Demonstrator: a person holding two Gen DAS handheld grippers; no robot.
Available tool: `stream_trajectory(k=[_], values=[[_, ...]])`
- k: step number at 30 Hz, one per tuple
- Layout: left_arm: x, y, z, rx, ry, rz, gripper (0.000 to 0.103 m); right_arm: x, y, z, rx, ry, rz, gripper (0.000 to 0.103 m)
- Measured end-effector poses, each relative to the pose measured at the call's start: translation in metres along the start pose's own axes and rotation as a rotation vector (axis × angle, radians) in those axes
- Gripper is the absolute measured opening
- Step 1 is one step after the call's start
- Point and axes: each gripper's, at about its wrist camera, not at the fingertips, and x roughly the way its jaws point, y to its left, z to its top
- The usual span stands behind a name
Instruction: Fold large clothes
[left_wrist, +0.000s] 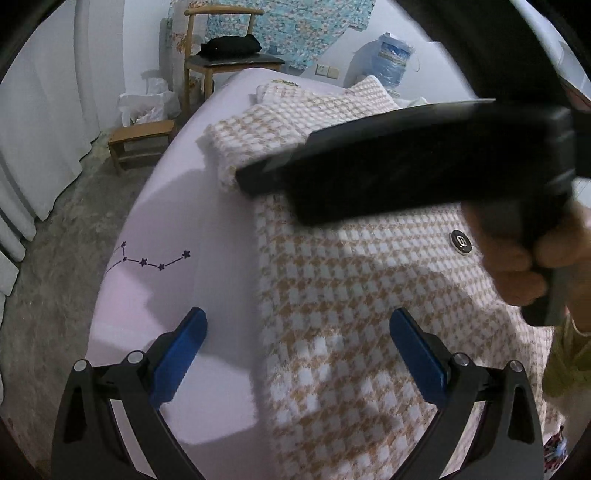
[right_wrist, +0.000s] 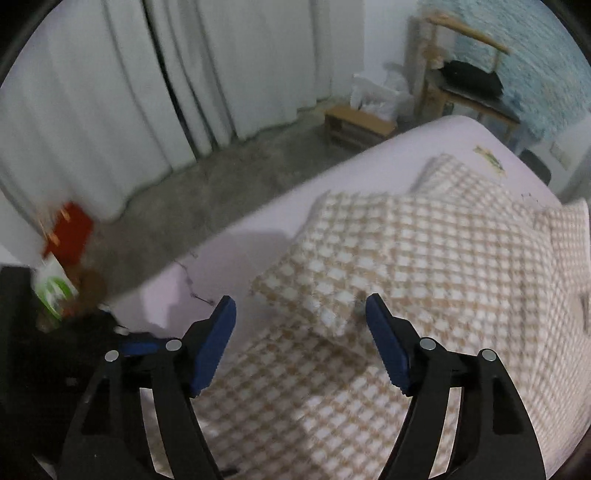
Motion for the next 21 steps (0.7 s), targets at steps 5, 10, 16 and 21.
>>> stream_trajectory(k=[5,10,16,21], values=[[-0.001,0.001,-0.001,0.003,-0.004,-0.005,0.097,0.019,0.004,0.000,-0.052,0.030,-0.113,0.059],[0.001,-0.002,0.000,0.020,-0.004,0.006,0.097,0.019,-0.011,0.000,0.031,0.014,-0.151,0.027],[0.004,-0.005,0.001,0.028,0.002,0.024,0.097,-0.010,-0.049,-0.005,0.269,-0.087,-0.006,0.015],[0.007,-0.009,0.003,0.046,0.015,0.047,0.097,-0.068,-0.097,-0.020,0.517,-0.302,0.135,0.015]])
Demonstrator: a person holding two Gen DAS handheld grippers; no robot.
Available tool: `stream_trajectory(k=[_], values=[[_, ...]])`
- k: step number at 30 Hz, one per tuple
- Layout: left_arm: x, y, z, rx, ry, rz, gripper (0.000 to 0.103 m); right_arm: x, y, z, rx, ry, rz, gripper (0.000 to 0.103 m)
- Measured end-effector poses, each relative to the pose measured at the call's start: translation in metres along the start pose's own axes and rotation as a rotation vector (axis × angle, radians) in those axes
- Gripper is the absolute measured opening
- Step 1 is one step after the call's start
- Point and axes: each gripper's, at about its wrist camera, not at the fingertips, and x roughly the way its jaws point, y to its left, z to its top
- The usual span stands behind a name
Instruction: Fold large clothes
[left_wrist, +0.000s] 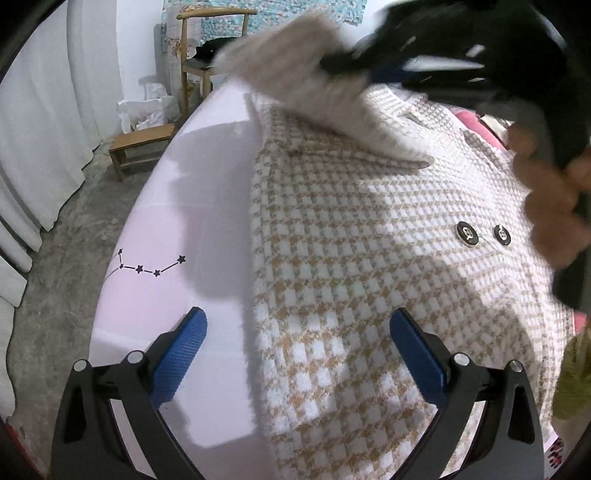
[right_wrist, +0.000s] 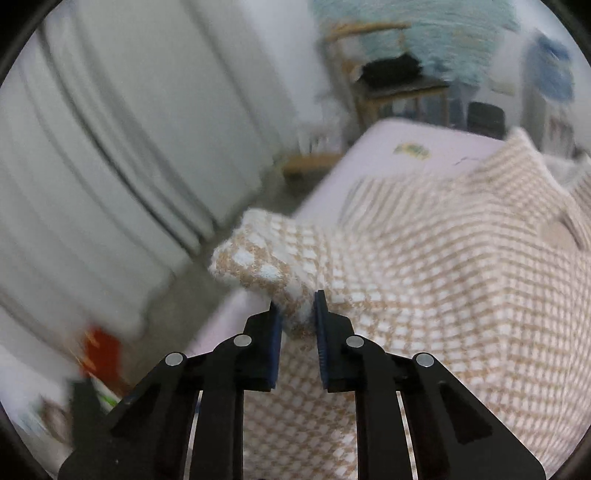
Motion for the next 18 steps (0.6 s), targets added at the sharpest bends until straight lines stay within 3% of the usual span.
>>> stream_trajectory(k=[6,12,18], values=[[-0.001,-0.002,0.016,-0.027,-0.002,-0.028,0.097,-0.076,-0.068,0.007,0.227,-0.177,0.086,0.015],[-0.001,-0.012,0.059,0.030,-0.068,0.004,0.097,-0.131,-0.139,-0.006,0.408,-0.308,0.040,0.015],[0.019,-0.024,0.093,0.078,-0.077,0.094,0.097,-0.140,-0.213,-0.039,0.626,-0.330,-0.042,0.017]])
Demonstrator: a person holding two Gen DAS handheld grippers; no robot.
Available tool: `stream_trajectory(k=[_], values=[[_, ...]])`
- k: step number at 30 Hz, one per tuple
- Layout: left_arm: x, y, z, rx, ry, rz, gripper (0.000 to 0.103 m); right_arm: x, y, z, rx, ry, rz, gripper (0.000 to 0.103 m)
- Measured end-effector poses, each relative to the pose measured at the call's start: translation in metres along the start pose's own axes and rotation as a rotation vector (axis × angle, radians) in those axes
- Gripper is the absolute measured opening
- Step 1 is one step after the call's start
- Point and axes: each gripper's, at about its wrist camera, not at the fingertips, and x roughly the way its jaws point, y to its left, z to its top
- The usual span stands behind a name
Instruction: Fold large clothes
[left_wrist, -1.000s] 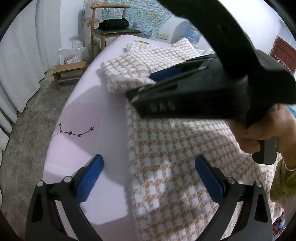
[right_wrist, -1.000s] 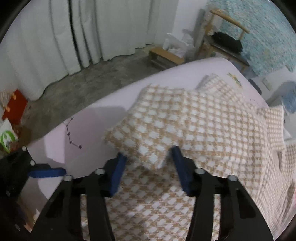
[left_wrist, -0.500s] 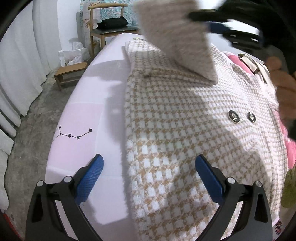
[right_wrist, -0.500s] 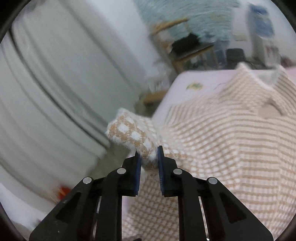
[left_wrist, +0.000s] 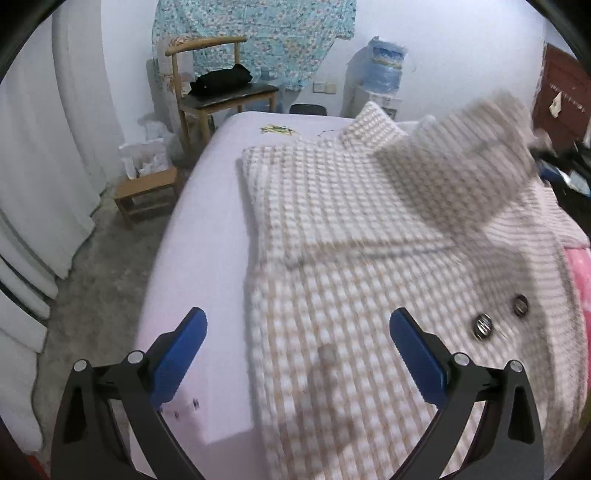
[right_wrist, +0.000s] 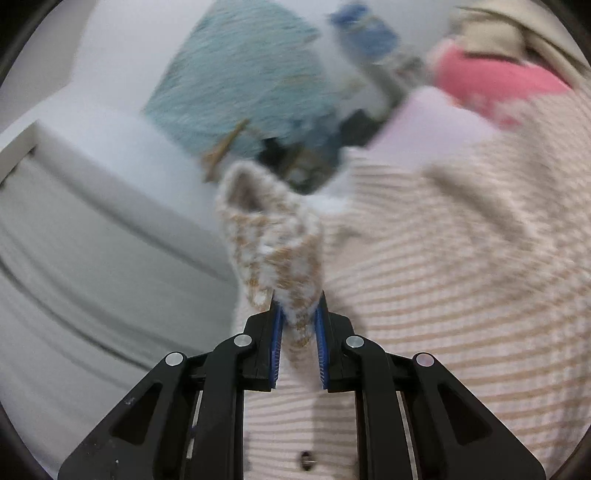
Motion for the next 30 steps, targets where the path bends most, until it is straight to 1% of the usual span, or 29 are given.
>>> stream_trajectory(k=[1,3,5,7,10,12,13,15,16,19,20,23,26,29,30], values=[[0.007,0.000,0.005,0.005,0.007,0.013,0.097,-0.006,-0.013,0.005,0.022,0.002,-0.029,0.019],[0.018,0.001,0.012,0.018,0.020,0.047,0.097,-0.004,-0.040,0.004,0.084,0.020,-0.099,0.026],[0.025,0.004,0.014,0.025,0.031,0.073,0.097,-0.009,-0.061,0.003,0.127,0.018,-0.130,0.037],[0.030,0.010,0.012,0.027,0.042,0.086,0.097,-0.015,-0.072,0.002,0.150,0.004,-0.146,0.041],[0.036,0.014,0.009,0.021,0.058,0.096,0.097,-0.018,-0.073,0.002,0.139,0.001,-0.159,0.042],[0.037,0.016,0.008,0.017,0.068,0.100,0.097,-0.011,-0.070,0.001,0.109,0.025,-0.206,0.042],[0.039,0.016,0.007,0.014,0.072,0.104,0.097,-0.005,-0.067,0.001,0.101,0.034,-0.224,0.041],[0.041,0.016,0.005,0.012,0.079,0.108,0.097,0.003,-0.063,0.001,0.075,0.056,-0.274,0.035],[0.042,0.016,0.004,0.011,0.082,0.110,0.097,0.010,-0.065,0.003,0.067,0.060,-0.292,0.030],[0.043,0.017,0.001,0.008,0.088,0.113,0.097,0.022,-0.062,0.000,0.024,0.075,-0.354,0.007],[0.043,0.018,0.001,0.008,0.089,0.114,0.097,0.022,-0.061,-0.001,0.017,0.071,-0.361,0.003],[0.044,0.022,-0.001,0.002,0.092,0.115,0.097,0.024,-0.056,-0.002,0.025,0.048,-0.365,0.000],[0.045,0.026,-0.003,-0.010,0.095,0.112,0.097,0.007,-0.054,-0.007,0.010,0.013,-0.404,0.000],[0.046,0.028,-0.003,-0.026,0.099,0.098,0.097,0.006,-0.060,-0.009,0.011,0.030,-0.448,0.000],[0.045,0.029,-0.003,-0.029,0.099,0.097,0.097,0.002,-0.063,-0.010,0.013,0.038,-0.446,0.000]])
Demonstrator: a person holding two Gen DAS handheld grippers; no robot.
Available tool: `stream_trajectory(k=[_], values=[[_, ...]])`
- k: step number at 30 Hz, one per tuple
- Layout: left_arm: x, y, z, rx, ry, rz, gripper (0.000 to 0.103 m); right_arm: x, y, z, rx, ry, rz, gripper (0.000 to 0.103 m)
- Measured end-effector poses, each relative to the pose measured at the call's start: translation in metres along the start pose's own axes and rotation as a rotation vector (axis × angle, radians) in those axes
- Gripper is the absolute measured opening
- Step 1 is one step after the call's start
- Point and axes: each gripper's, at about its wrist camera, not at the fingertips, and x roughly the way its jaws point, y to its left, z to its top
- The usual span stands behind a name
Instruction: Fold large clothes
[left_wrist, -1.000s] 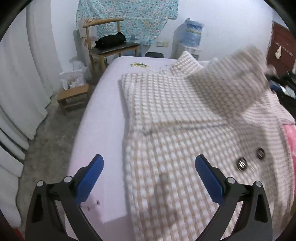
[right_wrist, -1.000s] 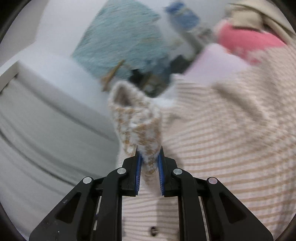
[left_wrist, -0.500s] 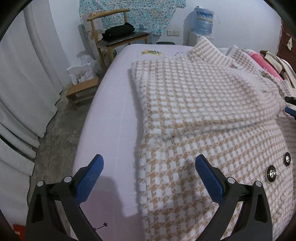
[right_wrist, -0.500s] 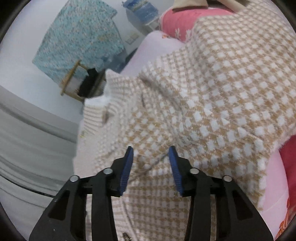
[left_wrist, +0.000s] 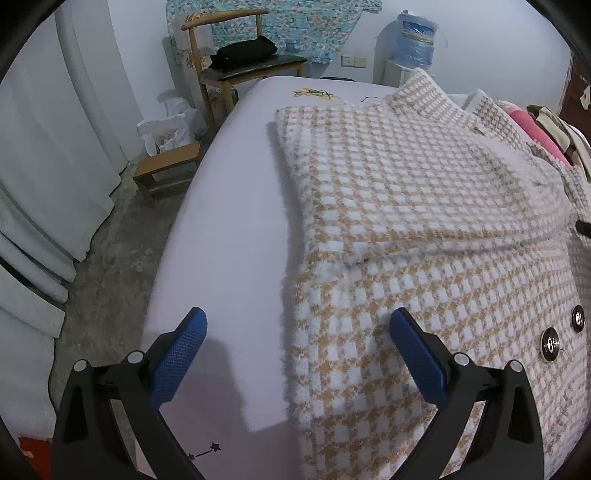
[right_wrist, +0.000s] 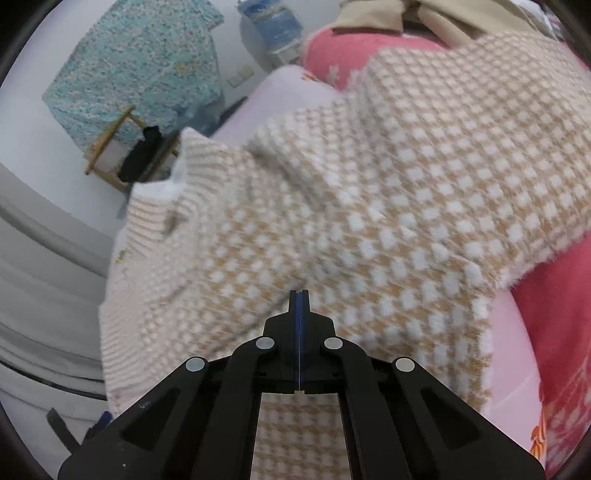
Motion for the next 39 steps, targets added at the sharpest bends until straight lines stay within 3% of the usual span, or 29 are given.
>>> stream_trajectory(k=[3,4,5,7,9,11,16,20,23,26,29,33,39], values=[[-0.007,0.002,-0.002,-0.001,-0.012,-0.015,0.097,-0.018,0.004,-0.008,-0.033,-0.006,0.022,0.005],[-0.013,0.003,-0.004,0.001,-0.024,-0.029,0.097,-0.028,0.008,-0.011,-0.063,-0.015,0.019,0.014],[-0.020,0.003,-0.007,0.009,-0.033,-0.037,0.097,-0.040,0.011,-0.017,-0.094,-0.027,0.015,0.033],[-0.033,0.002,-0.014,0.026,-0.046,-0.056,0.097,-0.062,0.018,-0.029,-0.149,-0.052,0.003,0.048],[-0.043,0.001,-0.023,0.039,-0.049,-0.082,0.097,-0.080,0.024,-0.048,-0.213,-0.045,0.015,0.051],[-0.057,-0.003,-0.038,0.056,-0.044,-0.128,0.098,-0.089,0.029,-0.069,-0.262,-0.022,0.019,0.062],[-0.079,-0.023,-0.074,0.099,-0.009,-0.221,0.097,-0.103,0.041,-0.152,-0.426,0.065,-0.037,0.076],[-0.088,-0.041,-0.096,0.134,0.002,-0.286,0.097,-0.097,0.045,-0.204,-0.454,0.112,-0.108,0.079],[-0.083,-0.058,-0.107,0.205,0.014,-0.260,0.097,-0.091,0.042,-0.228,-0.459,0.120,-0.161,0.083],[-0.081,-0.066,-0.111,0.257,-0.008,-0.210,0.098,-0.088,0.040,-0.239,-0.466,0.098,-0.201,0.087],[-0.078,-0.067,-0.110,0.247,-0.006,-0.201,0.097,-0.088,0.039,-0.244,-0.475,0.083,-0.219,0.095],[-0.077,-0.072,-0.112,0.273,-0.032,-0.173,0.097,-0.088,0.036,-0.251,-0.474,0.077,-0.220,0.095],[-0.075,-0.074,-0.112,0.266,-0.042,-0.188,0.098,-0.085,0.034,-0.257,-0.478,0.056,-0.225,0.095]])
